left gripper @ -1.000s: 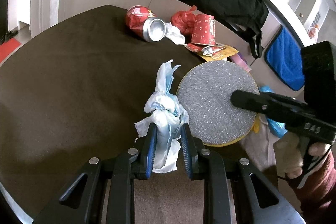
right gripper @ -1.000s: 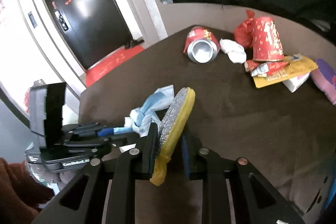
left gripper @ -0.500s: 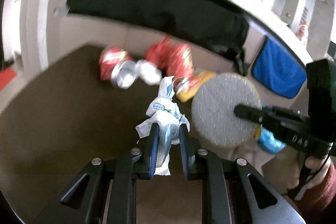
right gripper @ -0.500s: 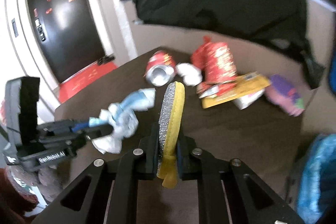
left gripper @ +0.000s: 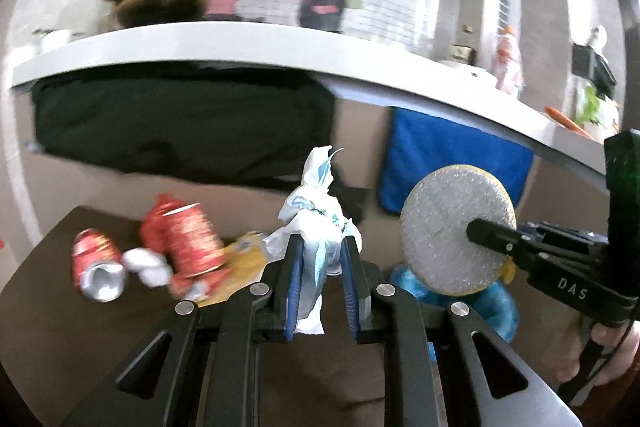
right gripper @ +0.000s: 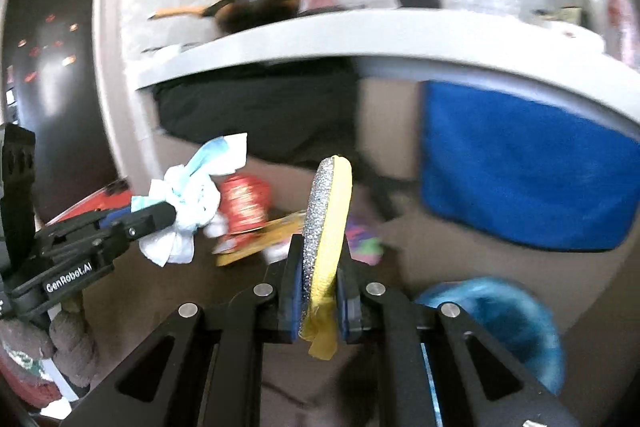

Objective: Collect trash
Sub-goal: 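Carry the tissue and sponge over the bin with both grippers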

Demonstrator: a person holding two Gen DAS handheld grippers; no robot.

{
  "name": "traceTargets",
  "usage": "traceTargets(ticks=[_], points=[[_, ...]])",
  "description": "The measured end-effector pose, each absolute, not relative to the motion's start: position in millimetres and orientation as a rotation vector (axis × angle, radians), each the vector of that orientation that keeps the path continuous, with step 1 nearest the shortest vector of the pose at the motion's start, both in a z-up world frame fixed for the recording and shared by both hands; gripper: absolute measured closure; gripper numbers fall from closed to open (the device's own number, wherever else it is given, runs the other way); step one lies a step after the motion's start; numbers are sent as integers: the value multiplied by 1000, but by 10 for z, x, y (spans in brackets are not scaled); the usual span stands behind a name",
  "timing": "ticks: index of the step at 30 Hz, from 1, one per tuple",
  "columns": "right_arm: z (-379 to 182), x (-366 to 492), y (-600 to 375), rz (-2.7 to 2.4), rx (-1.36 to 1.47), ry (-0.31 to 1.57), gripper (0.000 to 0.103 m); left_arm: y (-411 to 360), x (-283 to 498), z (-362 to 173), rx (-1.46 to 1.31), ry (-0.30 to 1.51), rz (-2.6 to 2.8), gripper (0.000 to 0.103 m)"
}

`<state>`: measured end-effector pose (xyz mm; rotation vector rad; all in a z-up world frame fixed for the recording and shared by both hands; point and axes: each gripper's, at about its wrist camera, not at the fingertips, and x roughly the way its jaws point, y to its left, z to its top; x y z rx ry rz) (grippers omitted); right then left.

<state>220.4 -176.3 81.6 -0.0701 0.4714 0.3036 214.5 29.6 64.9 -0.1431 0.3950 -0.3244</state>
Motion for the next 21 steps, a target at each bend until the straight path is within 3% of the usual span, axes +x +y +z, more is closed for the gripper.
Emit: traceTargets(ticks=[10, 21], points=[[831, 2039, -2715, 117, -45, 448, 90, -758, 2216, 671, -108, 365, -419, 83], [471, 2072, -3202, 46, 7, 474, 90, -1323, 2295, 373, -36, 400, -431, 83]])
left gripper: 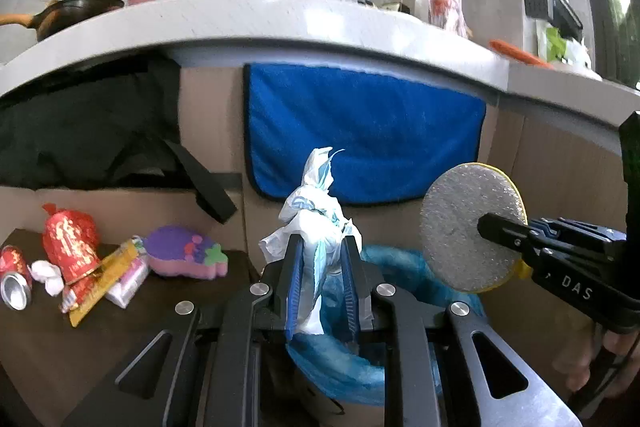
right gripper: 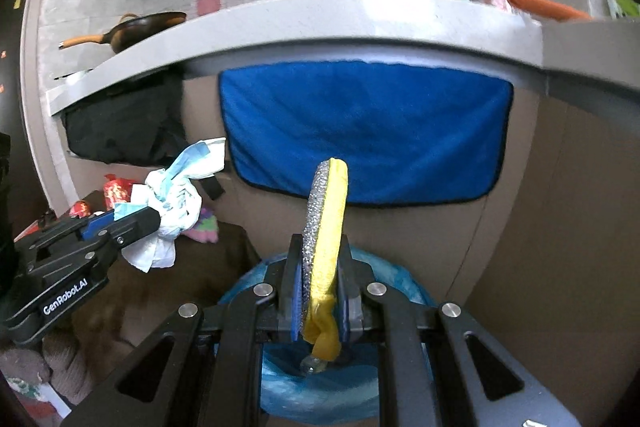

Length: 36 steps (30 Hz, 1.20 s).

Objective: Collect trash
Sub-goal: 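Carry the tissue and sponge over the bin with both grippers, then open both grippers to drop the tissue and sponge into the bin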

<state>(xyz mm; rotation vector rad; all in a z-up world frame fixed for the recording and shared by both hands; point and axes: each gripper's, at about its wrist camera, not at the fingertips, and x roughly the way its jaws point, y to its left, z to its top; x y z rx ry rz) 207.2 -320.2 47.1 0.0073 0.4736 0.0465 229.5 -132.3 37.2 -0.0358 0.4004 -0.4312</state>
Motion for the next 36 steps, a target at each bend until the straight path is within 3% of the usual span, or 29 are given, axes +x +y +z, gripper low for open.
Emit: traceTargets(ticks=[36], points=[[-404, 2469, -3480, 29, 98, 617, 89, -1708, 2691, -405, -34, 613, -430, 83]])
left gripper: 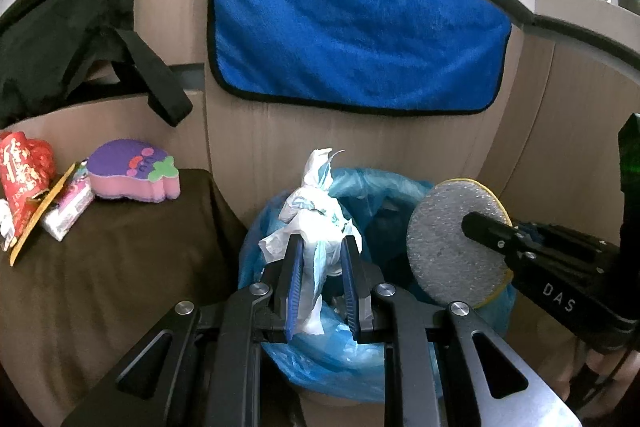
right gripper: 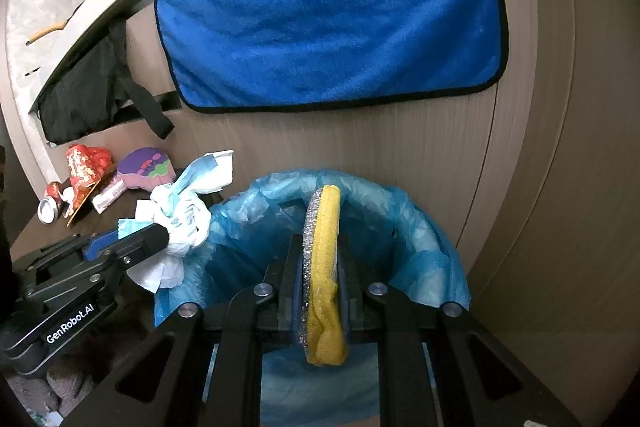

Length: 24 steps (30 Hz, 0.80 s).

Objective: Collect trash
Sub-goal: 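Open both grippers to drop the tissue and sponge into the bin, then move both open grippers back toward the red can on the table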

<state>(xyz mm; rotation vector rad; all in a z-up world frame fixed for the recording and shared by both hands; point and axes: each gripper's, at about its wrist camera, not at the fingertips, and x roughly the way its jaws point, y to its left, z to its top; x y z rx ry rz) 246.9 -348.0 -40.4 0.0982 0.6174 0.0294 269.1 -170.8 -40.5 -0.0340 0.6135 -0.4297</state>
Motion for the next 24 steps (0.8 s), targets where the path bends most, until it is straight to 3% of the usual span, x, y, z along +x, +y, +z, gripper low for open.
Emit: traceTargets(ticks=[5, 8, 9, 11, 14, 16, 24], points=[[-456, 2480, -3504, 24, 103, 628, 89, -1727, 2714, -444, -32, 626, -435, 83], [-463, 2471, -3529, 17, 114, 625, 87, -1706, 2739, -460, -66, 632, -457, 74], [-461, 2464, -3539, 17, 120, 622, 85, -1694, 2752, -467, -78, 639, -460, 68], [-451, 2440, -3561, 13, 129, 615, 66, -1661, 2774, -473, -92, 639, -453, 65], [-430, 2412, -3576, 16, 139, 606, 57, -1614, 2795, -471, -105, 644, -452, 60], [-417, 2400, -3578, 11, 138, 606, 54, -1572, 2792, -453, -116, 640, -447, 54], [-253, 2253, -3440, -5, 78, 576, 54, -1179, 2672, -278, -93, 583, -377, 53]])
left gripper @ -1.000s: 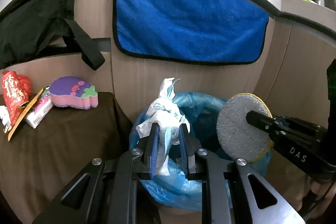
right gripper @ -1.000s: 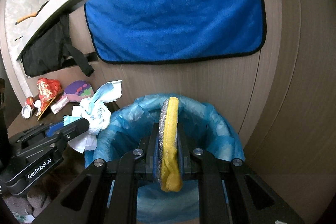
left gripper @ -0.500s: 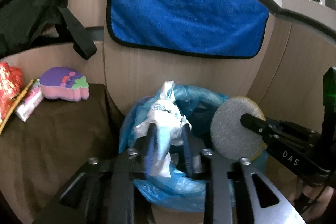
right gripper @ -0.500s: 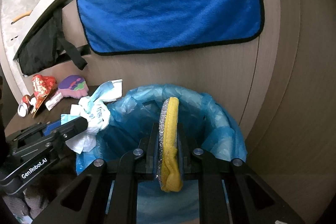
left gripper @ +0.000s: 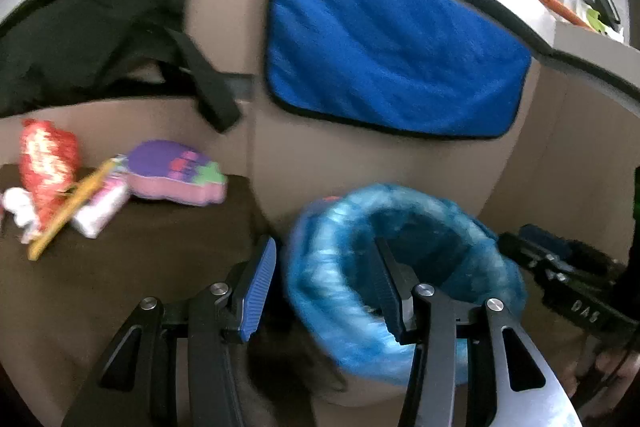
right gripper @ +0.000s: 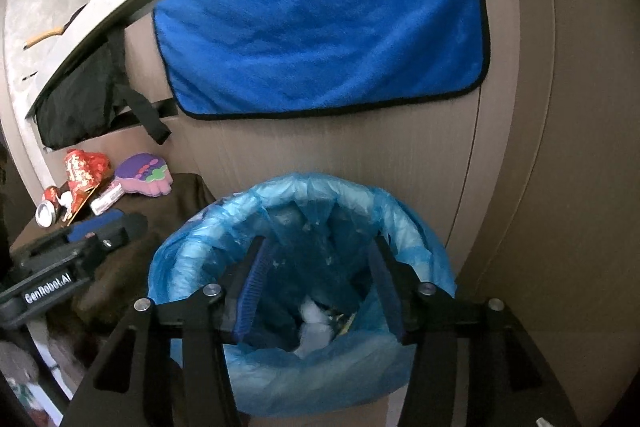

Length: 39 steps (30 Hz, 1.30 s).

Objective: Collect trash
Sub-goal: 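Move both open grippers back toward the red can on the table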

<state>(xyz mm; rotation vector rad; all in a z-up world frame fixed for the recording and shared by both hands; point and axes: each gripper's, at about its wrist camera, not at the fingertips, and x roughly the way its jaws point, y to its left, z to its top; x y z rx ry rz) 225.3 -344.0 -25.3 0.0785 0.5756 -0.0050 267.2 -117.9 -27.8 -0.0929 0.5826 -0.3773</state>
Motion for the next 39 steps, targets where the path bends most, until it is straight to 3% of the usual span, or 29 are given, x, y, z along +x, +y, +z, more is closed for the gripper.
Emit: traceTargets(ticks=[10, 22, 25, 39], points=[[137, 2162, -2878, 80, 29, 508, 54, -98, 2388, 165, -79, 450, -192, 53], [584, 2340, -1512, 255, -56, 422, 47, 1256, 2019, 700, -88, 332, 43, 49], [660, 2410, -1168, 289, -75, 412, 47, 1516, 1985, 697, -101, 316, 72, 44], [507, 2900, -293, 359, -146, 476, 47, 2537, 2342, 118, -265, 455, 18, 43]])
